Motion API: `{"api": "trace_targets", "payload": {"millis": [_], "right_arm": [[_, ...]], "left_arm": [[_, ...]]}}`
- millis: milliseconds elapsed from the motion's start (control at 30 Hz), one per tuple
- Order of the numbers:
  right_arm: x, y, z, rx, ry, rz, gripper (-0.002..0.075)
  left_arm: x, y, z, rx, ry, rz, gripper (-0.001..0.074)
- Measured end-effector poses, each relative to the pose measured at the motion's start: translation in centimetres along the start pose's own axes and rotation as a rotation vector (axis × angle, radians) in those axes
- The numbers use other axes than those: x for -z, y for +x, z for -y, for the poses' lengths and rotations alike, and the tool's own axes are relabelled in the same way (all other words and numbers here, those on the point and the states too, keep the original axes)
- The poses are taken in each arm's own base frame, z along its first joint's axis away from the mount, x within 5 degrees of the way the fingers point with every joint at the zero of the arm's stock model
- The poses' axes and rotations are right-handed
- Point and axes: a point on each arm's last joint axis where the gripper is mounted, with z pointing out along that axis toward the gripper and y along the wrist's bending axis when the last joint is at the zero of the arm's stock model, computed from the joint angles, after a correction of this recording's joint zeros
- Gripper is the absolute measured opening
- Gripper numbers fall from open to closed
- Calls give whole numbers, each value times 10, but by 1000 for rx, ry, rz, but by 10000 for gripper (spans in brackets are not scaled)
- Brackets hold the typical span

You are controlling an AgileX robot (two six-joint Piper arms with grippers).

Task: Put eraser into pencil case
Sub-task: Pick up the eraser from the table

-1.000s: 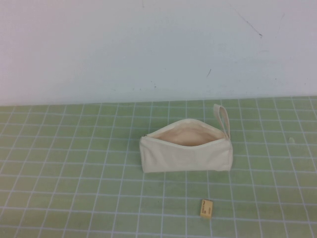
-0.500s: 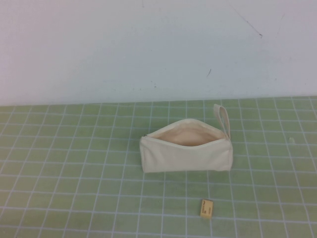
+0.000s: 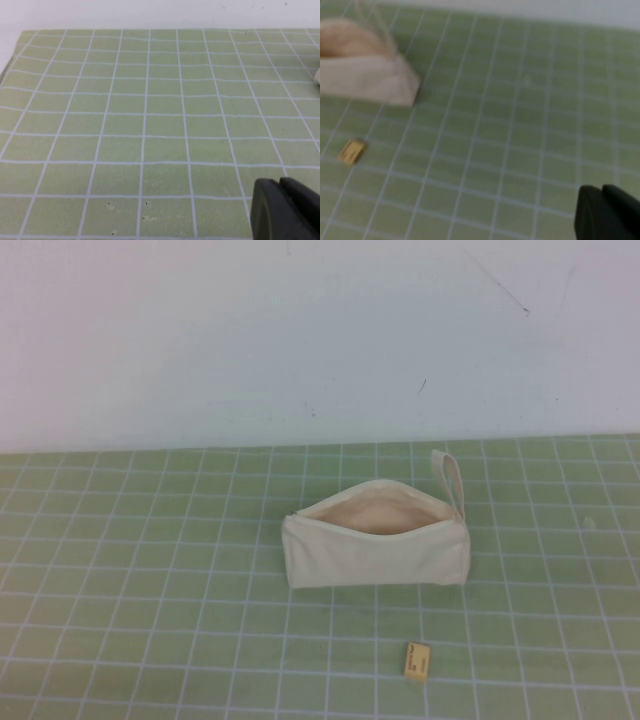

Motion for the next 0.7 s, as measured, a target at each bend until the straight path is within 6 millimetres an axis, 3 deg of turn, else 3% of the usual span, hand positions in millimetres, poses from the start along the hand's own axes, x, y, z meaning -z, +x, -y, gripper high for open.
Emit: {"api": "trace_targets", "payload": {"millis": [200, 400, 567, 600, 633, 700], "right_arm": [[-59, -2, 6, 45, -157, -252, -1], [-89, 1, -4, 95, -240, -324, -1], [-114, 12, -45, 175, -376, -301, -1], [-118, 14, -57, 200, -409, -297, -1], [-130, 18, -83, 245, -461, -290, 0], [-140, 22, -108, 293, -507, -285, 0]], "left_arm": [[0, 0, 0, 0, 0, 0, -1], [0, 0, 0, 0, 0, 0, -1], [0, 0, 0, 0, 0, 0, -1], [0, 0, 0, 0, 0, 0, -1], [0, 0, 0, 0, 0, 0, -1], [0, 0, 0, 0, 0, 0, -1]]}}
